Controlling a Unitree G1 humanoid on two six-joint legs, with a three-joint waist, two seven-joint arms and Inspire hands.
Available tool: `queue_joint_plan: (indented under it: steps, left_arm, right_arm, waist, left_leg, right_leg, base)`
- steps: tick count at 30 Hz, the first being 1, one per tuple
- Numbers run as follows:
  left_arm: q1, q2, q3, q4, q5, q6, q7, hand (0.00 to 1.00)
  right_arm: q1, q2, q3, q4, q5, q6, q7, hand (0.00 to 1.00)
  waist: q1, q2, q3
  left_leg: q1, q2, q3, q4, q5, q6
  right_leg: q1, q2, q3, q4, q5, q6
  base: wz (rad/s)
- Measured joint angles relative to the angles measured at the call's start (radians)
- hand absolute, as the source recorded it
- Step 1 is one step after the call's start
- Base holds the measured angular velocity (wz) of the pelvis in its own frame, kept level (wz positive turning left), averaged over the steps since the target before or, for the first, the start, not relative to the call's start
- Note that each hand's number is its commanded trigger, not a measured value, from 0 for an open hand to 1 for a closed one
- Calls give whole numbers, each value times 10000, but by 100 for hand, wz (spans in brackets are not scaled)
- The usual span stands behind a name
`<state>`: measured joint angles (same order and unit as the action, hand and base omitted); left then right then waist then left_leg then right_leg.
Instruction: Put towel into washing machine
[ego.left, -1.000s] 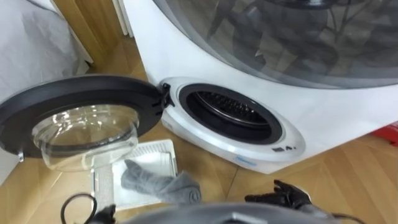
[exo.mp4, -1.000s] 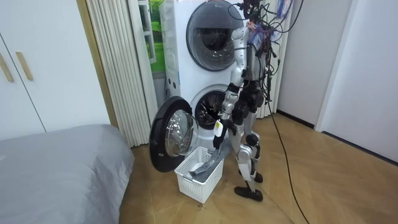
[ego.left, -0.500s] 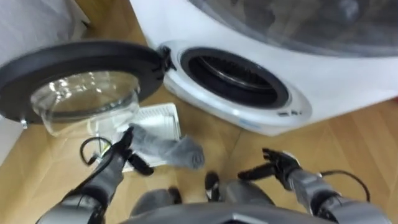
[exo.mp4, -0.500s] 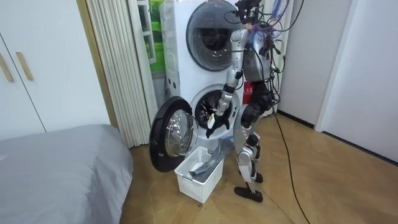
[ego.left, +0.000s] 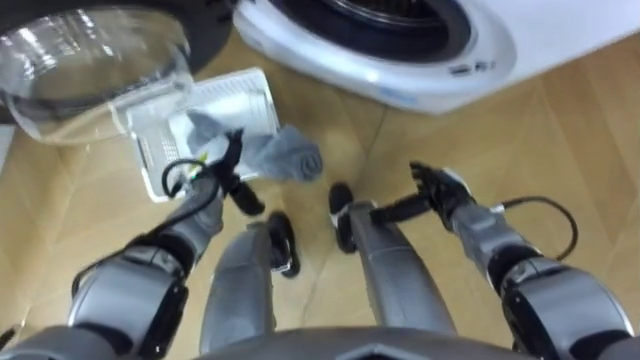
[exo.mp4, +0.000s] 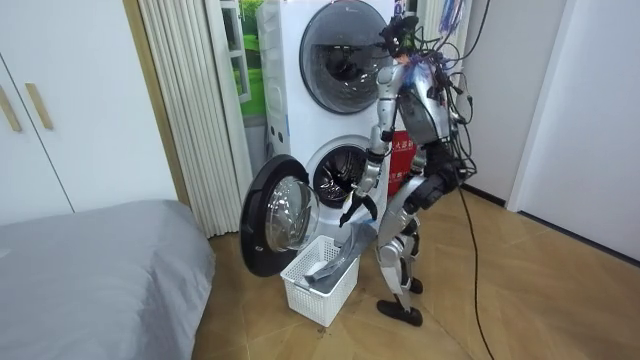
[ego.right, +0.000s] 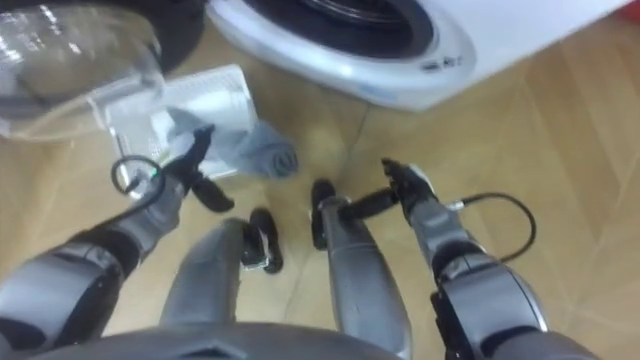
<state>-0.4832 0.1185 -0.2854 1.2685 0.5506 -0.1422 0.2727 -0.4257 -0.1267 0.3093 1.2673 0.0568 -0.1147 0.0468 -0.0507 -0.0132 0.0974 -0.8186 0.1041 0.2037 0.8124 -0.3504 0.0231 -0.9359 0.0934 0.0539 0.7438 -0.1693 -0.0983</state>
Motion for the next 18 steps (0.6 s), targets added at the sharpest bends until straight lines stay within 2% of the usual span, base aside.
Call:
queue_joint_plan:
  steps: [4,6,10,14,18]
  left_arm:
    - [-404,190,-173,-78,585,-200,471,0]
    - [-515,297,-421,-144,911,-212,716,0]
    - [-957,522,-854,-138,1666,-253,1128,0]
    - [-1300,719,-1562,-126,1871,-258,1352,0]
    - [-1567,742,-1935,-125,2085,-295,1695,0]
  right_arm:
    - [-82,-25,306,-488,550,-376,8,0]
    - [-142,-49,393,-612,886,-537,89,0]
    - [-489,17,504,-618,1583,-801,431,0]
    - [-727,-4,725,-671,1963,-957,745,0]
    - [-780,-21,990,-881,2619,-1170,790,0]
  waist:
    - [-61,1,8]
    - [-112,7,10]
    - [-329,17,19]
    - [-575,10,32]
    - [-683,-23,53]
  left_leg:
    - [-1401,236,-15,1155,-451,48]
    - [-1922,298,-3,1504,-538,82]
    - [-3105,578,-84,2481,-808,139]
    - [-3708,651,-163,3193,-1101,134]
    - [-4195,685,-174,3791,-1359,152]
  right_leg:
    - [-1361,155,-31,958,-64,-19]
    - [-1882,181,-37,1244,-66,-10]
    - [-2962,303,-222,1914,-108,-40]
    - [-3602,333,-307,2597,-339,-60]
    - [-4152,335,-317,3245,-585,-62]
  base:
    - [-9]
    - [-5]
    - [-7]
    - [-3]
    - [0]
